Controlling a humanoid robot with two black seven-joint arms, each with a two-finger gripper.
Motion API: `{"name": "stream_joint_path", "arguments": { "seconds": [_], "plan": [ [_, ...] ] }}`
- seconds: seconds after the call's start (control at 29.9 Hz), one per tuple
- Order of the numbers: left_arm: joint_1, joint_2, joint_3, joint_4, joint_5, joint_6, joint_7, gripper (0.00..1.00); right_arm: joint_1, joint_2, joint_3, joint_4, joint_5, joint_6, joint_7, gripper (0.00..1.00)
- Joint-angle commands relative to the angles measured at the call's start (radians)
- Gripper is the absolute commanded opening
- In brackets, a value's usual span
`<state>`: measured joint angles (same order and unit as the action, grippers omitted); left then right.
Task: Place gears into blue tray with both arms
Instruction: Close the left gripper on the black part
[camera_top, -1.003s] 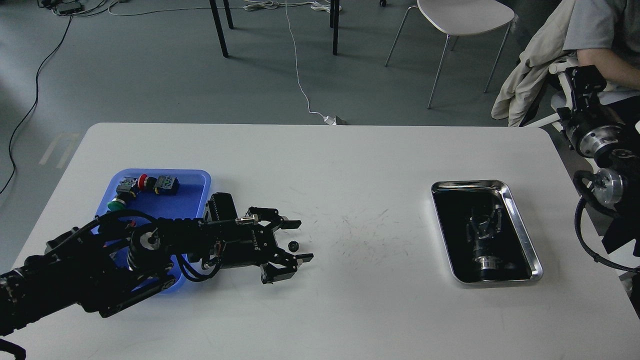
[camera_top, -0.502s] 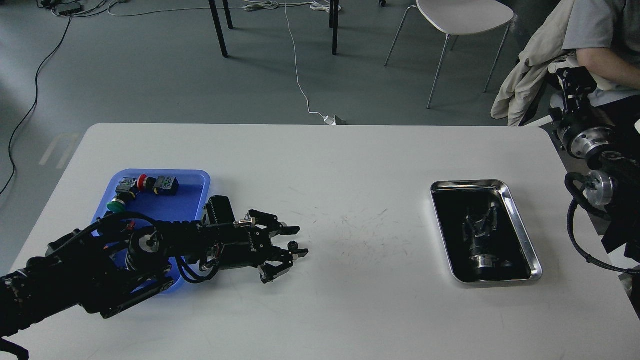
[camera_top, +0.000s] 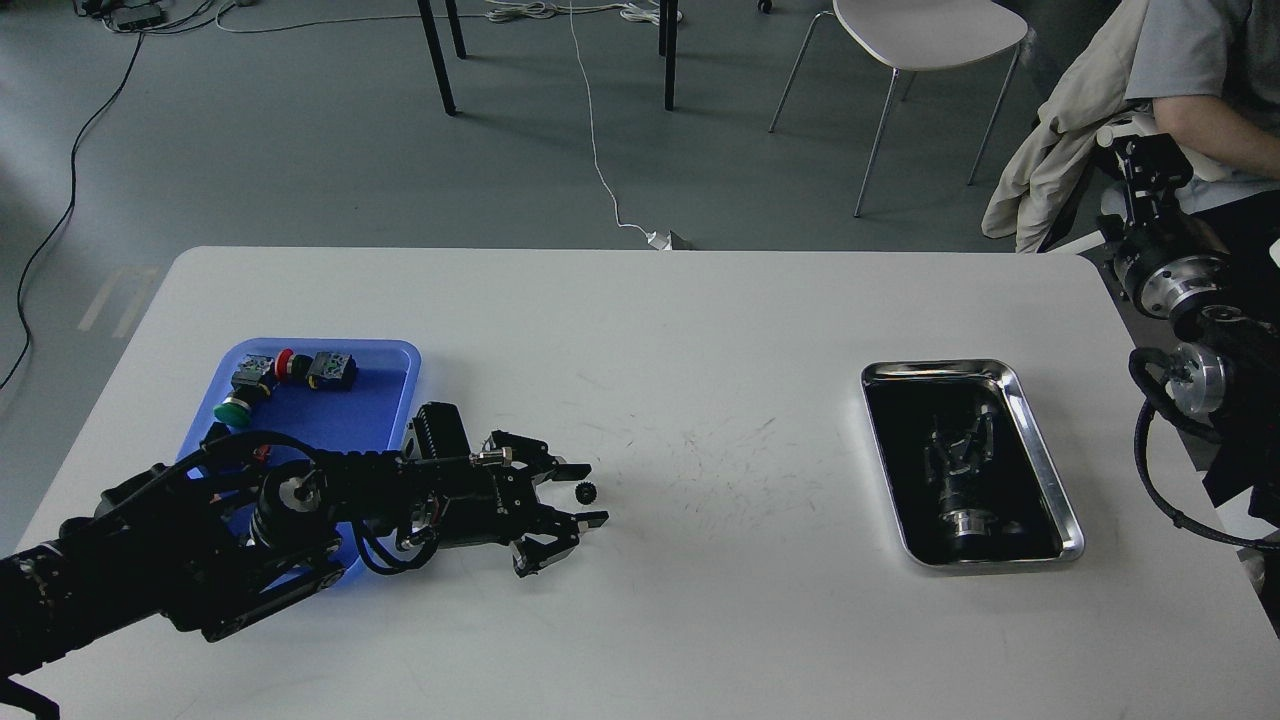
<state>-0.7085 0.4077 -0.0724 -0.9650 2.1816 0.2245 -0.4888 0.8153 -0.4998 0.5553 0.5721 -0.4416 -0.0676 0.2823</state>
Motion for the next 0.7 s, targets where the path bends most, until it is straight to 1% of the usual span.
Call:
{"name": "stream_joint_path", "arguments": {
  "seconds": [0.0,0.03,0.1,0.17,0.33,0.4,0.43,0.64,0.67],
  "plan": [
    [0.001,-0.003,0.011,0.003,0.000,0.012,0.000,0.51,-0.004,0.001,0.000,0.000,0.000,0.000,0.001,0.94],
    [0.001,-0.003,0.014,0.009,0.000,0.013,0.000,0.50,-0.005,0.000,0.000,0.000,0.000,-0.001,0.001,0.94],
    [0.001,-0.001,0.014,0.011,0.000,0.015,0.000,0.39,-0.007,0.001,-0.001,0.000,0.000,-0.001,0.008,0.94],
    [0.001,-0.001,0.014,0.014,0.000,0.015,0.000,0.38,-0.007,0.001,-0.001,0.000,0.000,-0.001,0.012,0.94],
    [0.001,-0.004,0.014,0.023,0.000,0.016,0.000,0.32,-0.007,0.001,-0.005,0.000,0.000,-0.008,0.012,0.94],
    [0.001,-0.001,0.014,0.034,0.000,0.016,0.000,0.12,-0.007,0.001,-0.006,0.000,0.000,-0.008,0.014,0.94],
    [0.001,-0.003,0.014,0.037,0.000,0.016,0.000,0.10,-0.007,0.003,-0.006,0.000,0.000,-0.008,0.015,0.94],
    [0.003,-0.001,0.014,0.040,0.000,0.016,0.000,0.09,-0.007,0.007,-0.006,-0.001,0.000,-0.008,0.015,0.94],
    [0.004,0.000,0.014,0.040,0.000,0.016,0.000,0.07,-0.007,0.007,-0.008,0.000,0.000,-0.009,0.015,0.94]
  ]
}}
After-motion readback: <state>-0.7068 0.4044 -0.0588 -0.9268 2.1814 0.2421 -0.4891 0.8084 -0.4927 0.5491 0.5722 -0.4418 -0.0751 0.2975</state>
